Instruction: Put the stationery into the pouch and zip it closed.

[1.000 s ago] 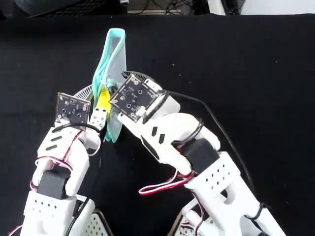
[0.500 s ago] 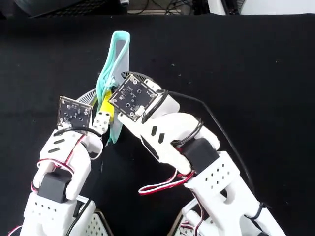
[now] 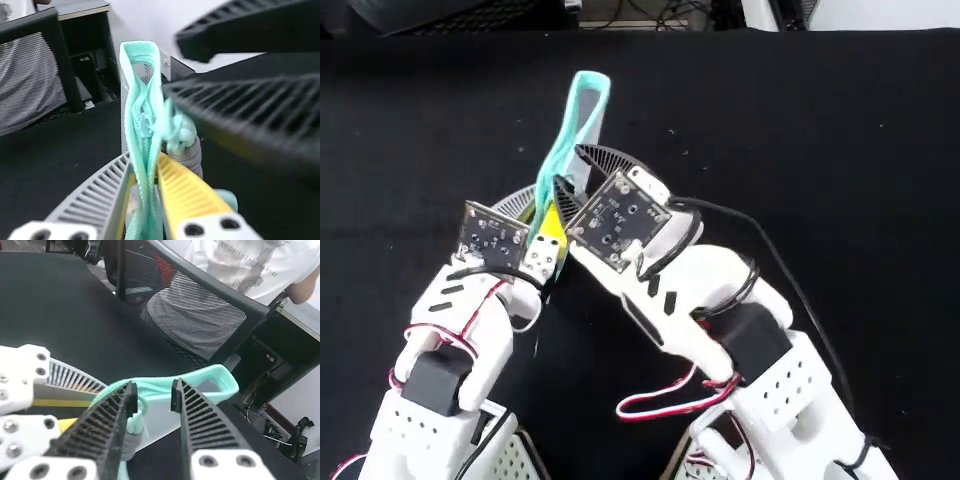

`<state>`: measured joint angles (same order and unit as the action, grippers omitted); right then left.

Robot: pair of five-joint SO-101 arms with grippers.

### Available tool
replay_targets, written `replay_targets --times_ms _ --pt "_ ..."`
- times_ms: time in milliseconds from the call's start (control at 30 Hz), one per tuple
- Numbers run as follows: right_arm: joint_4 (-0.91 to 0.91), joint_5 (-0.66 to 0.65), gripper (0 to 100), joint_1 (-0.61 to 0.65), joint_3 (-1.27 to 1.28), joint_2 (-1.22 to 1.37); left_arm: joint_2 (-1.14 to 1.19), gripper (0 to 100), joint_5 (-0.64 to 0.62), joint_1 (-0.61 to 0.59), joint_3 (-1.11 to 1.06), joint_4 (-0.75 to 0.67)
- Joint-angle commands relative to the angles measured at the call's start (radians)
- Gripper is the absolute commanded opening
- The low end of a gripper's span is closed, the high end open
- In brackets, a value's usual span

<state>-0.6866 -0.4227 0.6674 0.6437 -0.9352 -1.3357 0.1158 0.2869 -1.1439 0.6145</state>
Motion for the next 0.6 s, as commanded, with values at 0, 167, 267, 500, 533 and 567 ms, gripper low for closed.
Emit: replay_targets --times_ms 0,167,267,500,533,567 --pt "-0.003 0.011 12.3 0.008 -0.036 0.018 0.005 3 0.009 -0.008 0.008 0.015" --pt "-0.031 0.003 12.3 0.008 -0.041 0.056 0.003 3 0.006 -0.056 0.016 0.015" --pt "-0.032 0.002 12.3 0.008 -0.041 0.062 0.003 3 0.006 -0.053 0.016 0.015" --pt "-0.031 0.002 12.3 0.008 -0.038 0.065 0.003 3 0.005 -0.045 0.016 0.015" --pt "-0.029 0.002 12.2 0.008 -0.038 0.067 0.003 3 0.005 -0.045 0.016 0.015" --pt "-0.029 0.0 12.1 0.008 -0.036 0.067 0.003 3 0.005 -0.041 0.016 0.015"
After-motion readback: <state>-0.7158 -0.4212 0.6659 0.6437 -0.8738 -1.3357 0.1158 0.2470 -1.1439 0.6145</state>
